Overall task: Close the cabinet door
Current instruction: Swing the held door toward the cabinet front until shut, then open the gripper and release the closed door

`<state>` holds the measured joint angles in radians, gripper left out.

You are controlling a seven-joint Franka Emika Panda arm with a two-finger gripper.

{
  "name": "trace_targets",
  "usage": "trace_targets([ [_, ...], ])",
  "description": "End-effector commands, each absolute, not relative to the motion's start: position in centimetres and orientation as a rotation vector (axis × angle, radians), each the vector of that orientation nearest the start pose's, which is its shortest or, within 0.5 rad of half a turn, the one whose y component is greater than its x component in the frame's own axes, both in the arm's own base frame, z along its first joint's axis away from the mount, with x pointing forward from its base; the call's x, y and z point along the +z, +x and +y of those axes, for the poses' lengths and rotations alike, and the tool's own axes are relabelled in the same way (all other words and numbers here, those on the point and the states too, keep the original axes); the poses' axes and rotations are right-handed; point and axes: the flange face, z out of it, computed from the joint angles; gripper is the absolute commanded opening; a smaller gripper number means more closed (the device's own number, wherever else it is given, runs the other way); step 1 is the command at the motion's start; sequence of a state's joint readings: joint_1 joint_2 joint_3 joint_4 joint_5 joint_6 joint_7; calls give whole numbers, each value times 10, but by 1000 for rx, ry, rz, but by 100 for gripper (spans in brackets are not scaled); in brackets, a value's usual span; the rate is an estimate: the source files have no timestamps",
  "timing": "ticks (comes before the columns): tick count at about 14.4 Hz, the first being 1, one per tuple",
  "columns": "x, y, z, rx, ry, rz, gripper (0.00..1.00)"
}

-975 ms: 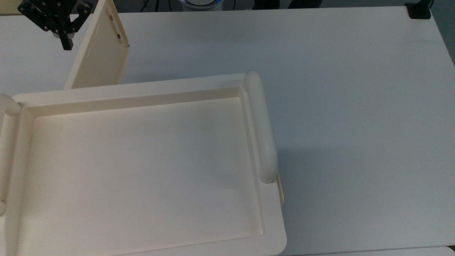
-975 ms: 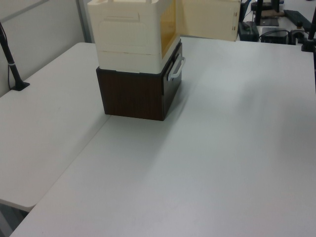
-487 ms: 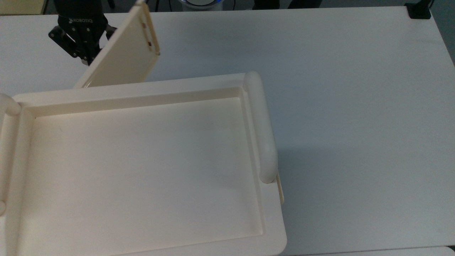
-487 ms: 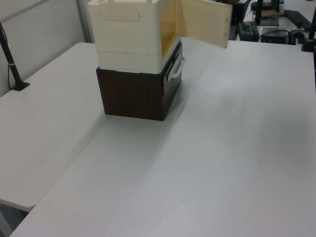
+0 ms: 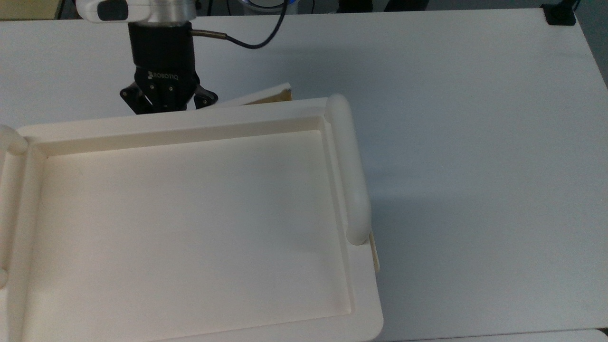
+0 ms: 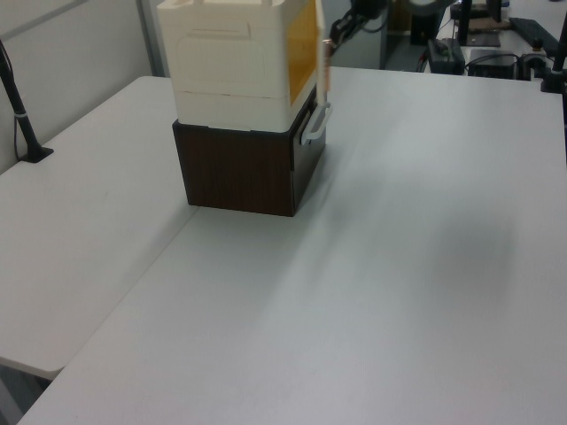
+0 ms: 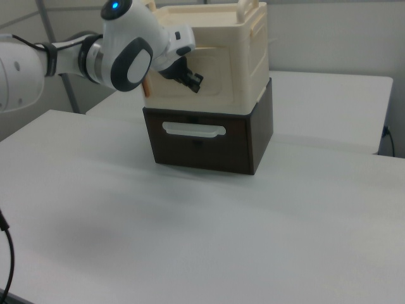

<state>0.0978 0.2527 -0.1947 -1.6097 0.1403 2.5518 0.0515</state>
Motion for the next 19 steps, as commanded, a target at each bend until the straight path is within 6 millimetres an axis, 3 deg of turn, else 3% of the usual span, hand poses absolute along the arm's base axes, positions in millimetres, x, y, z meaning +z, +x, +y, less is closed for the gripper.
trace_targets([
  [1, 564, 692, -45, -1119, -2800, 432, 0],
  [8, 562, 695, -40, -1157, -2780, 432, 0],
  [11, 574, 688, -45, -1164, -2778, 430, 0],
  [14, 589, 667, -58, -1006, -2858, 418, 1],
  [15, 597, 656, -60, -913, -2911, 374, 8],
  [16, 602, 644, -63, -816, -2948, 344, 33],
  [17, 608, 633, -65, -732, -2965, 346, 75],
  [18, 610, 625, -64, -662, -2980, 342, 100],
  [19, 612, 620, -64, -606, -3005, 327, 100],
])
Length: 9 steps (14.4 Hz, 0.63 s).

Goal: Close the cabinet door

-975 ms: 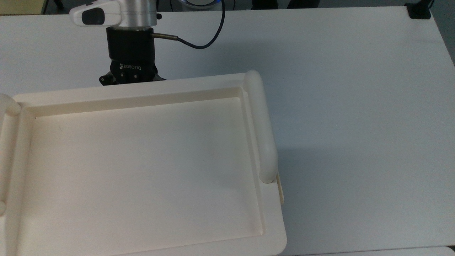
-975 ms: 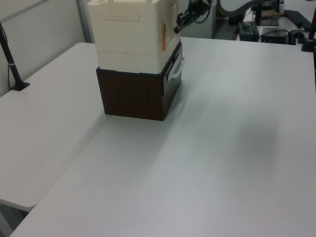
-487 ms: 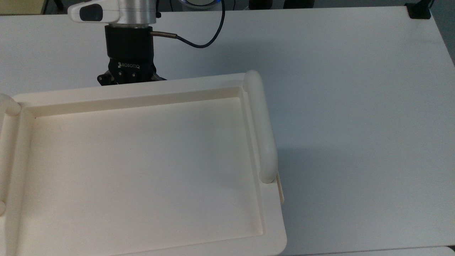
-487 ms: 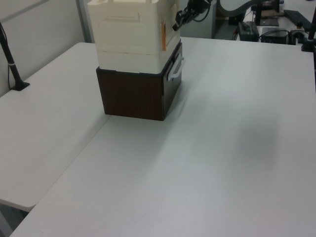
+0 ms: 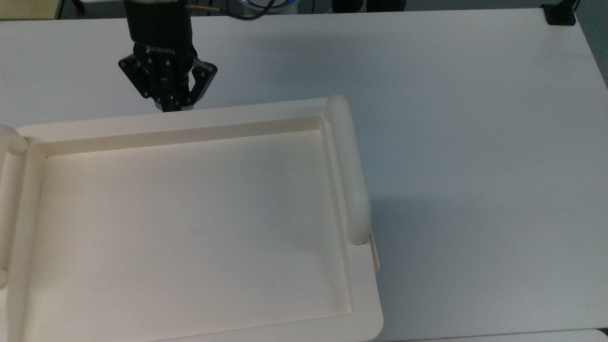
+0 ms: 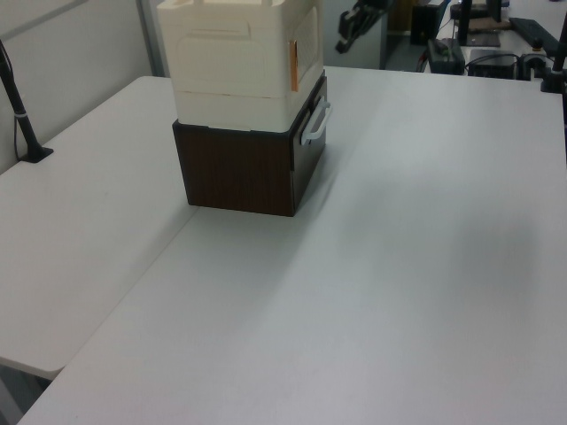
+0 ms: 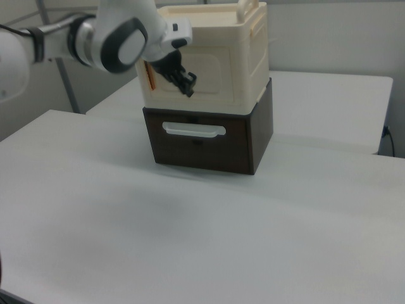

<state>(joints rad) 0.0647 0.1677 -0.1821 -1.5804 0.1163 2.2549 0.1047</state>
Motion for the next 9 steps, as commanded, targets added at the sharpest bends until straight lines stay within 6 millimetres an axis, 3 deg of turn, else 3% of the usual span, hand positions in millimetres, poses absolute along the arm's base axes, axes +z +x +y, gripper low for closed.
trace_targets([
  [1, 617, 611, -65, -554, -3026, 318, 100],
  [6, 641, 547, -41, -142, -3091, 232, 100],
  [9, 648, 528, -34, -41, -3091, 205, 100],
])
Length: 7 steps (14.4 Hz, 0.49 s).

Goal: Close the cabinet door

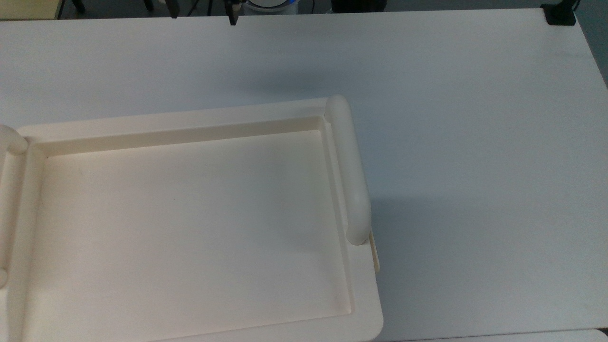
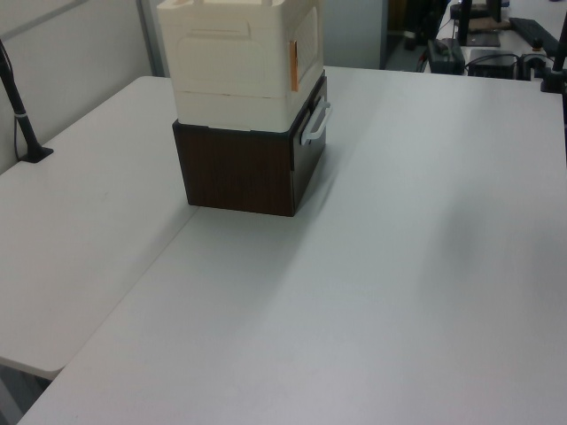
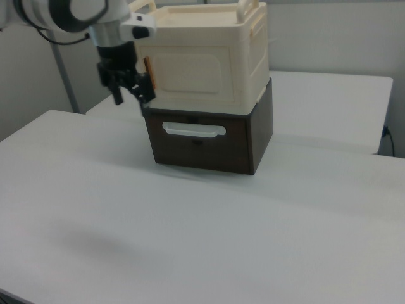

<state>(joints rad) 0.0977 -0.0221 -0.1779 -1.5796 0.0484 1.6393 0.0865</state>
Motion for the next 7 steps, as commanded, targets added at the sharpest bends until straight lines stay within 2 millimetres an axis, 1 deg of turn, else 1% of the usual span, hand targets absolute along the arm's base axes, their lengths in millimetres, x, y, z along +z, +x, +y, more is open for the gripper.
trace_targets([
  [1, 649, 524, -35, -33, -3092, 197, 100],
  [3, 648, 526, -43, -60, -3097, 115, 100],
  [4, 650, 530, -46, -101, -3098, 85, 100],
  [7, 648, 539, -49, -159, -3101, 85, 100],
])
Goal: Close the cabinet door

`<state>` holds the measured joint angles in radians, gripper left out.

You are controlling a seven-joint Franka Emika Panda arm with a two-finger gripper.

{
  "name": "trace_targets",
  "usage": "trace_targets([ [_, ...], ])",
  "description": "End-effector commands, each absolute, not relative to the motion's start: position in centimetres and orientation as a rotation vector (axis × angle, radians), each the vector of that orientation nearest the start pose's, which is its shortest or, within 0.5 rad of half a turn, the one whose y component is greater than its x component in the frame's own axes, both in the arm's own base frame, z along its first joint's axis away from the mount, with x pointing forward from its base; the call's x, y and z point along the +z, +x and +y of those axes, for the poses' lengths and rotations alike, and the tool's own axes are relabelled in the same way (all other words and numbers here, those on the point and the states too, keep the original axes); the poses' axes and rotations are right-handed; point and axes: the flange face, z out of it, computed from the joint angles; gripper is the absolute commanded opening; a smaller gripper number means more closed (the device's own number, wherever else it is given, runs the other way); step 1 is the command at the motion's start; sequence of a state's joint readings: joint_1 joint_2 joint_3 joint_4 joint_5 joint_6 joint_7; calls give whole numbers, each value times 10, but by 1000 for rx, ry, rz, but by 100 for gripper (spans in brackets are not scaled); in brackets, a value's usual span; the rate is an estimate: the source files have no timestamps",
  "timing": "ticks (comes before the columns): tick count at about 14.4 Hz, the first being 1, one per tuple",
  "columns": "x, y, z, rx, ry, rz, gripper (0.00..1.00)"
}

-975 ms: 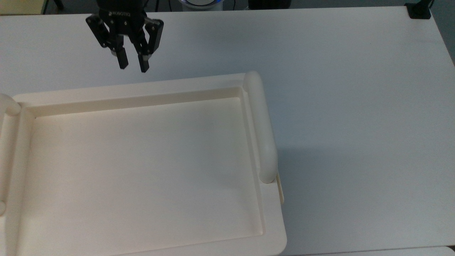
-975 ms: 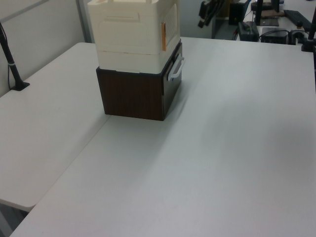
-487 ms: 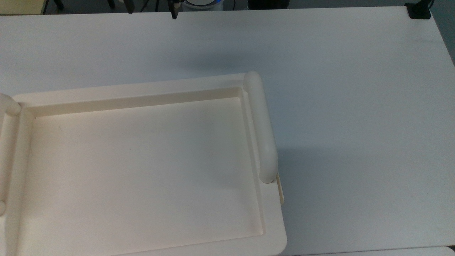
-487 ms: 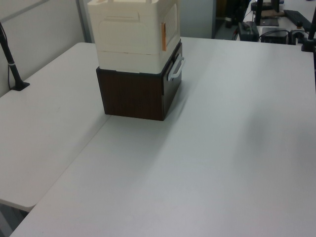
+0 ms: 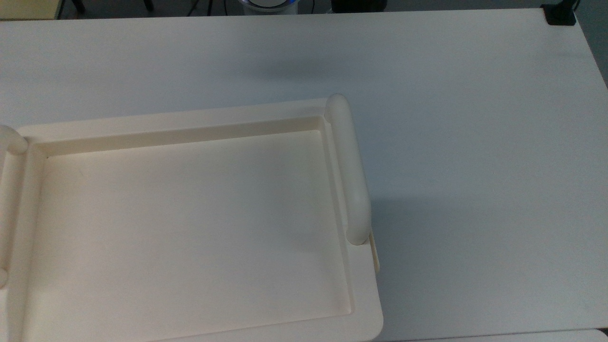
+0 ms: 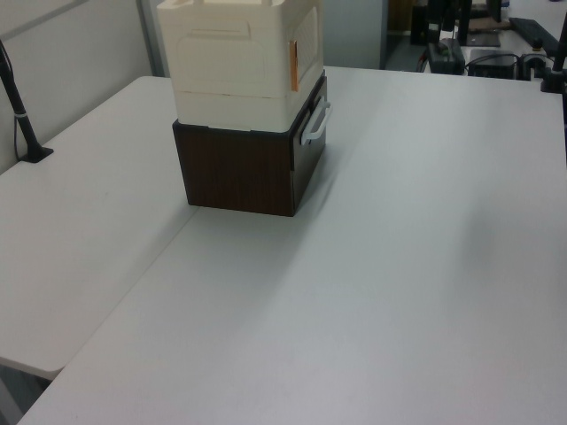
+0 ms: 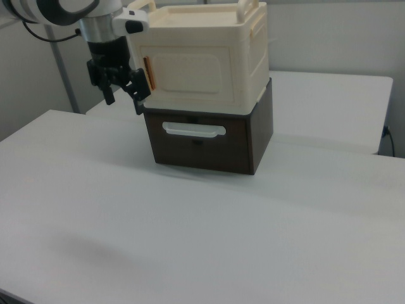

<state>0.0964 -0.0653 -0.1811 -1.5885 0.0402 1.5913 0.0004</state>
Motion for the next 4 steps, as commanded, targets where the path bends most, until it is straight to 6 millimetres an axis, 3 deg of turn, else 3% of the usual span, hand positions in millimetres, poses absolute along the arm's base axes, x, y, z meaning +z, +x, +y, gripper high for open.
trace_targets([
  [1, 648, 540, -49, -159, -3103, 82, 100],
  [4, 647, 540, -47, -154, -3105, 80, 100],
])
